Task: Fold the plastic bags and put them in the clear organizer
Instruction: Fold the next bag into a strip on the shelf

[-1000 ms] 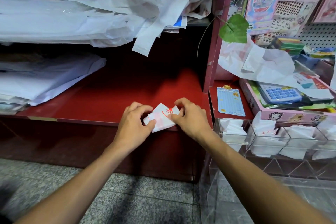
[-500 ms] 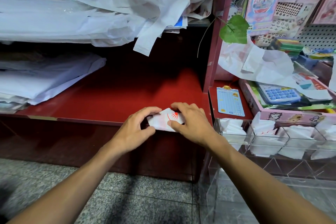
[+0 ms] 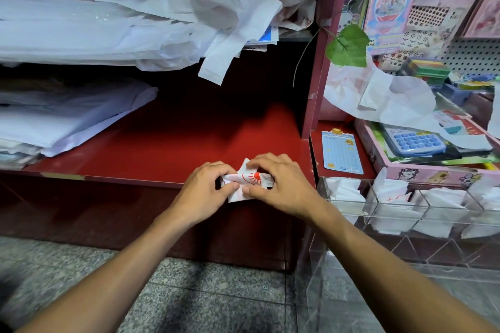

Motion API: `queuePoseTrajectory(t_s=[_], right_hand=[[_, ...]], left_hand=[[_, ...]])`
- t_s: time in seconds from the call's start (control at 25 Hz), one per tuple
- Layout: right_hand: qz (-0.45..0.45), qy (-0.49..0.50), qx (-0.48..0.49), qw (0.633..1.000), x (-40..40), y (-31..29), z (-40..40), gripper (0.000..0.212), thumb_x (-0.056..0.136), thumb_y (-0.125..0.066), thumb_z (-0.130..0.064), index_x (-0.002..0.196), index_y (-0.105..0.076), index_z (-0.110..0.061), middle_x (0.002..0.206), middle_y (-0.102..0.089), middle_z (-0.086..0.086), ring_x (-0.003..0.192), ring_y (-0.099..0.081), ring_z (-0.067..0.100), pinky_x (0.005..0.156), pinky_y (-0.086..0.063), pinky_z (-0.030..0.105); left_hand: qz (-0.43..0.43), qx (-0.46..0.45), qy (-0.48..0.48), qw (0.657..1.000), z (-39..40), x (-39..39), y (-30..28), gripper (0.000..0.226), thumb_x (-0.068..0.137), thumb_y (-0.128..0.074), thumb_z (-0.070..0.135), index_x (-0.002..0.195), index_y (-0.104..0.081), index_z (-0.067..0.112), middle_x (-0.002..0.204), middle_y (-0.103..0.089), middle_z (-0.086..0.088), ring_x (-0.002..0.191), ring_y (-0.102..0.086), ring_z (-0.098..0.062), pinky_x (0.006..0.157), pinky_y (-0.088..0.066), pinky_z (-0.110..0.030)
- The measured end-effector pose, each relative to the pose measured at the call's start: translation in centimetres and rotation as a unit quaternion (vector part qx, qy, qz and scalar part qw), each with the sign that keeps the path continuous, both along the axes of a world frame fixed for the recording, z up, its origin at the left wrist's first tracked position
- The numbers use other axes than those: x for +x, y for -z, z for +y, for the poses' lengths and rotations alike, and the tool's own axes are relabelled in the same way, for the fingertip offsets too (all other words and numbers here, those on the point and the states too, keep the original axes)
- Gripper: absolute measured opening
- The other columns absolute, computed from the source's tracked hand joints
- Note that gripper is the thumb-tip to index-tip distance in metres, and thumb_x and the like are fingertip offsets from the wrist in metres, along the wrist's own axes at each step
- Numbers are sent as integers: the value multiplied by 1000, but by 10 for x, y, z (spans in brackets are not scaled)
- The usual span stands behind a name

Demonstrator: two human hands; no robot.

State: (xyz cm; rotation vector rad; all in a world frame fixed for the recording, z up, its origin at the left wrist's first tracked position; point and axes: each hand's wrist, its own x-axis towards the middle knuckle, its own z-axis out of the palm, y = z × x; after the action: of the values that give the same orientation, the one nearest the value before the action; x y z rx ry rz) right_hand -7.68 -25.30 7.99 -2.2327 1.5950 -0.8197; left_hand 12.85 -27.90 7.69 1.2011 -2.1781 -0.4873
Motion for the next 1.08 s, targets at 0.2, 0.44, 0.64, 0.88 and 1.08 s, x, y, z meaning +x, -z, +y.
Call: queuePoseTrajectory(t_s=[0.2,0.44,0.64,0.88,1.08], right_hand=[[-83,7,97,992,-1,-9,-2,50,77,-53,-76,111,-67,-43,120,-59,-27,123,-40,2,101,-22,35],[-154,39,146,976,2,-8,-9,56,61,-56,-83,101,-70,-47,110,-66,-22,118,-53,7,109,-33,46],[-163,33,200,966,6,-15,-7,63,58,-65,-83,105,-71,-41,117,-66,-18,121,-53,10,110,-36,42],[-237,28,180,954,-2,-21,5,27,78,-78,-49,88,-78,-25,107,-66,-10,99,-64,6,92,-49,28],[-242,59,223,943,-5,-24,9,32,75,-79,-41,81,-76,-10,75,-70,5,66,-58,9,68,-44,26]], left_hand=[[26,9,25,999,-2,5,1,5,83,-67,25,88,-69,27,91,-68,12,90,-64,-9,82,-50,-43],[52,7,10,999,-1,5,1,9,84,-73,11,86,-73,20,101,-64,16,95,-62,-5,85,-50,-31],[55,16,-2,998,-1,5,-2,11,82,-75,11,83,-75,22,99,-66,16,92,-62,-4,83,-49,-27],[35,32,-39,998,-4,4,-1,9,80,-73,15,80,-73,25,82,-69,11,81,-64,-9,78,-51,-38],[69,86,-85,990,-3,3,-8,15,79,-72,10,72,-72,24,71,-71,5,66,-63,-12,66,-49,-33]])
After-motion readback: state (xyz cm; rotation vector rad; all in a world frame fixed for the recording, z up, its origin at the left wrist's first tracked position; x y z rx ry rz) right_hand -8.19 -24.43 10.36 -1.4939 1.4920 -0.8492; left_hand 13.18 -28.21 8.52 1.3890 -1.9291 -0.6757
